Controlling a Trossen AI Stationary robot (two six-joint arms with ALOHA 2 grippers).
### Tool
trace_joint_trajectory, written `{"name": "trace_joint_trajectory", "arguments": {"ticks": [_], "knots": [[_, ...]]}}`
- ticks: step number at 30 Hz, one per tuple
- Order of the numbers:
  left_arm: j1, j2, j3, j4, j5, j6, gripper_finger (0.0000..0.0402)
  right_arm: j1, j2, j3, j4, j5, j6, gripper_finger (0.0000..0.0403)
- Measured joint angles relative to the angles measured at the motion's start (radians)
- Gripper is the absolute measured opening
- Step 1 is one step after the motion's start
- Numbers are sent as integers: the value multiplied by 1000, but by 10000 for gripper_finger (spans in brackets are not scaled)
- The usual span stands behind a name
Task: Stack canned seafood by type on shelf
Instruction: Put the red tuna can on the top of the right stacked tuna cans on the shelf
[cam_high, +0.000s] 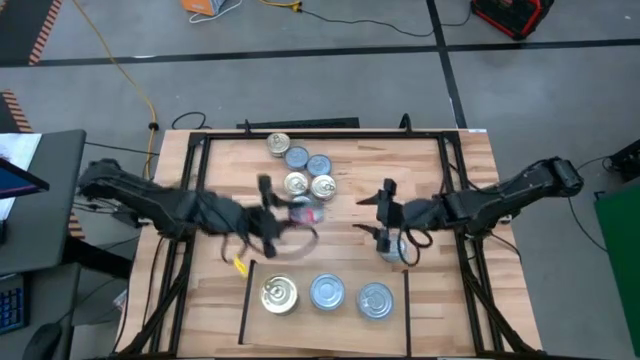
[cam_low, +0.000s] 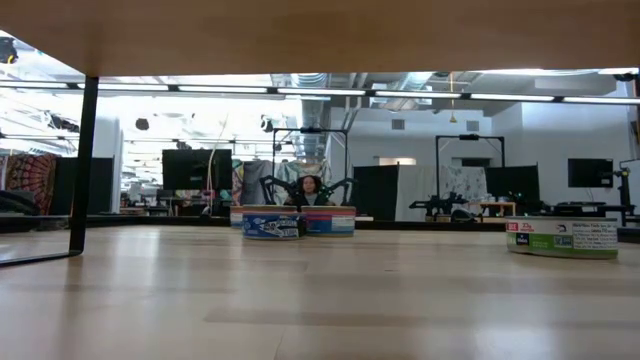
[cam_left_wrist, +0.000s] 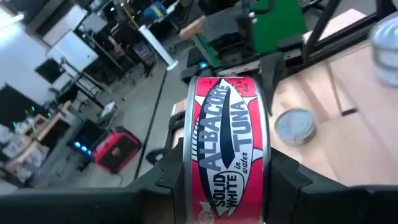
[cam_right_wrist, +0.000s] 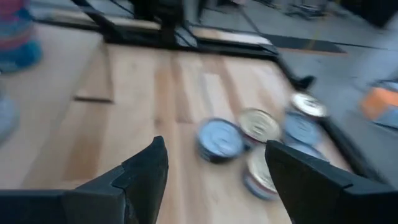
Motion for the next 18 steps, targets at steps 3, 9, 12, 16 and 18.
{"name": "trace_joint_trajectory", "arguments": {"ticks": [3,9,12,16,18], "knots": [[-80,132,90,-23,-146,-5,129,70,-23,28,-123,173,23,302],[-156,354,355,-152,-254,-57,129,141,-180,30,-246,240,109,302],[-167,457,482,-241,-250,-92,129,142,-269,4,-278,294,154,302],[-177,580,611,-308,-238,-107,129,134,-362,-66,-276,361,250,302],[-187,631,666,-318,-253,-96,129,134,-395,-105,-258,397,278,302]]}}
